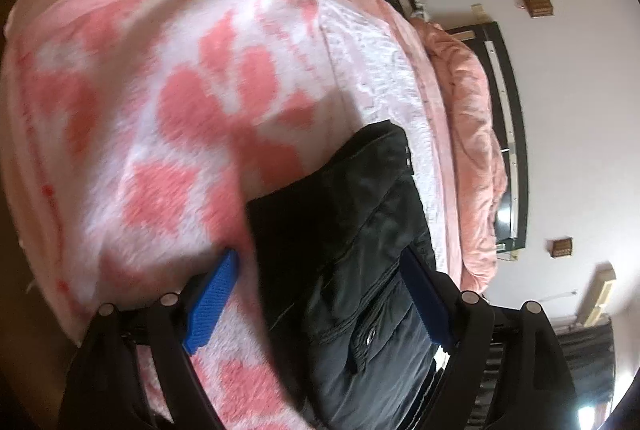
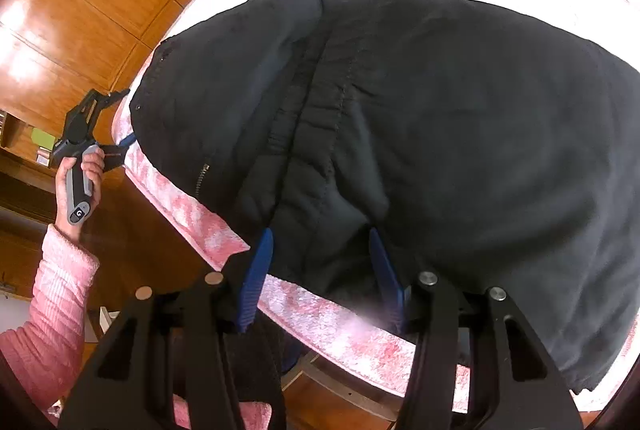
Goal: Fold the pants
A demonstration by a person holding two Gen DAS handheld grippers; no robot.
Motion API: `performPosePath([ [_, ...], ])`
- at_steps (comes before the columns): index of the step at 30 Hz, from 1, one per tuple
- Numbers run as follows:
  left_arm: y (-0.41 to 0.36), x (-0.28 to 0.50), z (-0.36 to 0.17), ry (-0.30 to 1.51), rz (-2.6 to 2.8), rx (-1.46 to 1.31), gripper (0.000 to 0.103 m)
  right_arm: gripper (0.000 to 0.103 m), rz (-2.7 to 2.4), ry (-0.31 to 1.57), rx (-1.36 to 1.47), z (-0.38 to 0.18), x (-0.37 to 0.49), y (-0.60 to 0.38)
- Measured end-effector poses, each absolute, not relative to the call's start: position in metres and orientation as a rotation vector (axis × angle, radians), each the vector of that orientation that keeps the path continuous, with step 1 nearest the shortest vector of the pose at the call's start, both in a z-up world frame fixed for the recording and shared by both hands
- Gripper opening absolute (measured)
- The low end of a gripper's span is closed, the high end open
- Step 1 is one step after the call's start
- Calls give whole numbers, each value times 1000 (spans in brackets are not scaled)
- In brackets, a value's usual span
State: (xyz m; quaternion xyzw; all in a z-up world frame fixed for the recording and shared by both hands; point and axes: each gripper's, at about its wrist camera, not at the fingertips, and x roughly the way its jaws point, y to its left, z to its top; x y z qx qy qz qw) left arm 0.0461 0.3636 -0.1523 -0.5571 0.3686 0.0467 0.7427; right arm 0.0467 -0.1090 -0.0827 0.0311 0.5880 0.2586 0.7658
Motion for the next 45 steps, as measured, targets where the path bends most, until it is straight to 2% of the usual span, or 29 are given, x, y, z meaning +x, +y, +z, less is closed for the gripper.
performPosePath([
  [6, 364, 58, -146, 788, 54, -1208, 82, 53, 553, 1278, 30, -85, 47, -102],
  [8, 363, 59, -142, 850, 136, -1184, 74, 53, 551, 1281, 27, -86, 48, -100],
  [11, 359, 51, -129, 788, 150, -1174, 75, 54, 547, 1285, 27, -87, 49, -99],
  [18, 351, 66, -146, 835, 94, -1212, 75, 58, 541, 1284, 16, -89, 50, -94],
  [23, 349, 58, -133, 737, 7, -1233, 76, 58, 544, 1284, 15, -90, 51, -94],
  [28, 353, 58, -144, 729, -40, -1273, 77, 62, 542, 1289, 7, -94, 52, -91],
  [31, 352, 73, -157, 797, -3, -1251, 79, 65, 541, 1281, -35, -94, 50, -85],
  [33, 348, 85, -154, 812, 23, -1225, 86, 66, 540, 1276, -60, -94, 48, -82],
  [34, 345, 90, -150, 818, 34, -1203, 86, 66, 540, 1275, -63, -94, 48, -82],
  [35, 341, 93, -145, 814, 40, -1189, 85, 66, 541, 1275, -63, -94, 48, -82],
  [37, 334, 91, -134, 767, -11, -1199, 72, 66, 546, 1275, -55, -95, 48, -83],
  [39, 331, 88, -125, 734, -39, -1190, 45, 65, 550, 1274, -46, -95, 48, -85],
  [40, 329, 88, -122, 726, -38, -1180, 42, 65, 552, 1275, -41, -96, 49, -86],
  [43, 331, 93, -131, 759, 15, -1174, 44, 65, 553, 1277, -37, -97, 49, -86],
  [44, 334, 96, -141, 792, 49, -1206, 58, 66, 554, 1277, -37, -98, 50, -86],
  [45, 336, 99, -153, 829, 72, -1251, 67, 66, 555, 1277, -37, -97, 50, -86],
])
